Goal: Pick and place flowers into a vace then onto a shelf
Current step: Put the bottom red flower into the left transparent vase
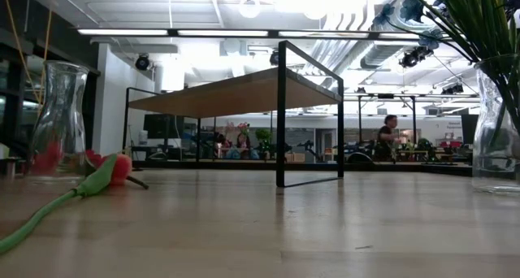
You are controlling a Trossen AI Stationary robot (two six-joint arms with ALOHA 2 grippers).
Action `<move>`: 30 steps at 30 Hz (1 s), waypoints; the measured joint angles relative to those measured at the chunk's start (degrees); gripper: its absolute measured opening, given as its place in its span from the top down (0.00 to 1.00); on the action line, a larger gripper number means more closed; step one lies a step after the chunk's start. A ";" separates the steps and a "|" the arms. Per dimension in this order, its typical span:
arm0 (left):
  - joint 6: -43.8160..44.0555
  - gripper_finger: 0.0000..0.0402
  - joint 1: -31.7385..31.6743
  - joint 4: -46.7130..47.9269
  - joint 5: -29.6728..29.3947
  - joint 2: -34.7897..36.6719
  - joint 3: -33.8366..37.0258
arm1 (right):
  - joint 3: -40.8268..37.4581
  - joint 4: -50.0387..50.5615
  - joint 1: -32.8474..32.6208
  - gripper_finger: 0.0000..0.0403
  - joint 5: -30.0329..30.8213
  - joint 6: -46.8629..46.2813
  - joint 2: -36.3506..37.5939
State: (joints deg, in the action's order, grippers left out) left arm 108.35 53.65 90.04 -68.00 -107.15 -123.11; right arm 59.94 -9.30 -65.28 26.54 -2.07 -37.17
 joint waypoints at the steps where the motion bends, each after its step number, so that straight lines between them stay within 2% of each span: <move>1: -2.29 0.92 0.00 0.02 -2.02 0.56 0.00 | 0.00 0.00 0.00 0.34 0.00 0.00 0.00; 4: -9.01 0.92 -0.02 0.00 -7.25 2.54 0.00 | 0.00 -0.01 0.02 0.34 0.00 0.00 0.00; 9: -19.36 0.92 -0.02 0.02 -11.76 7.36 0.00 | 0.00 -0.02 0.00 0.34 0.05 -0.33 0.00; 19: -37.08 0.92 -0.04 -0.05 -14.28 18.97 0.14 | 0.02 -2.95 0.02 0.34 3.12 2.76 -0.63; 24: -41.18 0.92 -0.04 0.00 -14.66 26.22 3.79 | 0.02 -4.04 0.02 0.34 6.23 6.05 -1.11; 30: -41.55 0.92 -0.06 -0.03 -14.10 36.19 13.70 | 0.02 -5.61 0.02 0.34 9.41 9.05 -1.19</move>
State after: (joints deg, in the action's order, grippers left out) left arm 66.80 53.59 90.01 -82.11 -70.95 -109.41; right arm 59.96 -14.91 -65.25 35.95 6.99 -38.36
